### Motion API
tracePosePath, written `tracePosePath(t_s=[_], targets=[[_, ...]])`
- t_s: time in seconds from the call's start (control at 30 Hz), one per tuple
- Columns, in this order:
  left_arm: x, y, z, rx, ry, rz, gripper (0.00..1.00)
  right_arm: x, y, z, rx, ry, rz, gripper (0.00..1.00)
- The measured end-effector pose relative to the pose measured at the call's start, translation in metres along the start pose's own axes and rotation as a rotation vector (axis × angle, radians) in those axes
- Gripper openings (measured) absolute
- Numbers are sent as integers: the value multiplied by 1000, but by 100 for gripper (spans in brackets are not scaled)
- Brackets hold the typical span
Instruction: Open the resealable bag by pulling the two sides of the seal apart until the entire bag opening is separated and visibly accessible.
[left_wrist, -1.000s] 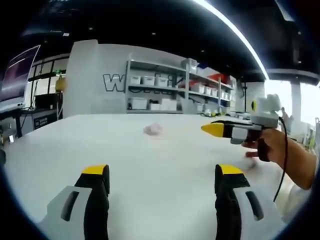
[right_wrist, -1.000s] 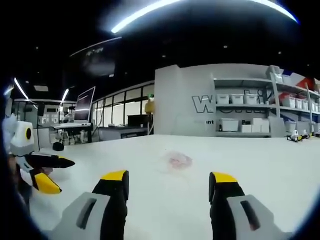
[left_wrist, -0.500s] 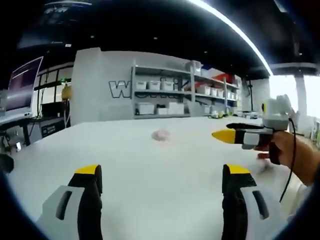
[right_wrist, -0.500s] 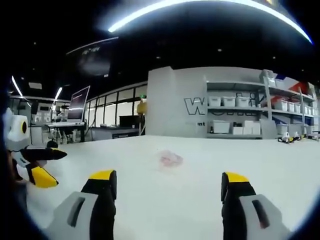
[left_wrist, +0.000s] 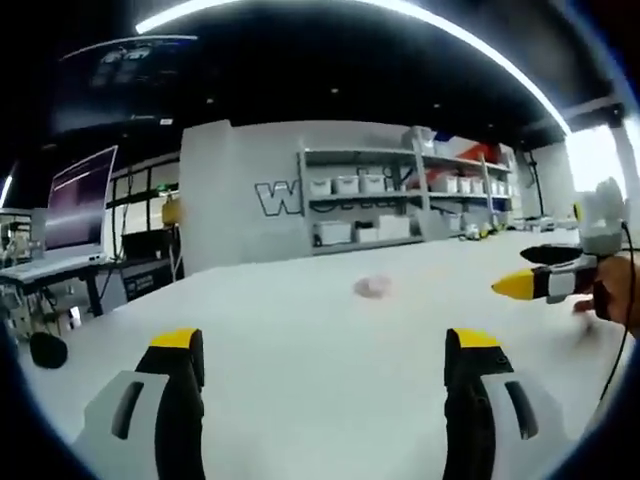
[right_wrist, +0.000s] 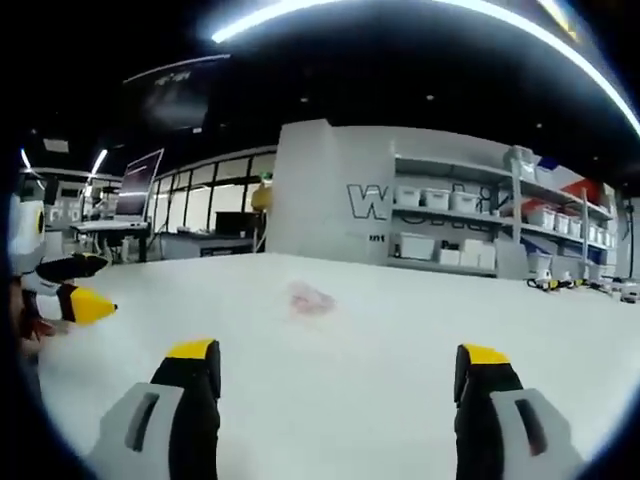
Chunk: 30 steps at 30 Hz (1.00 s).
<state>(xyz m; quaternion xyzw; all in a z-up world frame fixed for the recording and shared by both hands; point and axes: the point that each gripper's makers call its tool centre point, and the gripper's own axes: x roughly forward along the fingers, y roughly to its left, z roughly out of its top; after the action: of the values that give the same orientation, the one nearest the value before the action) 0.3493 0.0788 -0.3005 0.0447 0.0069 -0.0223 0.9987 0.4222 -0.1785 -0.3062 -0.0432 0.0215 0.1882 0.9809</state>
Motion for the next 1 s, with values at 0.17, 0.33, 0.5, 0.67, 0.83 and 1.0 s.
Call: tracePosePath(t_s=[0.17,0.33,0.5,0.67,0.83,1.0], targets=[[0,2,1,5,-5,8,100,0,-2,0,2,-2,-9,100],[4,7,3,-8,1,19,100,4,-5,6,8,-16,-12,100],[6,7,-2,-1,17,24,100,4,-1,-1,3,-3,-5,99],[6,7,-5,2,24,31,100,4,-1,-3,0,4,-5,98],[6,8,-6,2,28,28,100,5,0,-5,6,11,-1,97],[5,7,-7,-1,32,25,100,5,1,-5,6,11,4,96]])
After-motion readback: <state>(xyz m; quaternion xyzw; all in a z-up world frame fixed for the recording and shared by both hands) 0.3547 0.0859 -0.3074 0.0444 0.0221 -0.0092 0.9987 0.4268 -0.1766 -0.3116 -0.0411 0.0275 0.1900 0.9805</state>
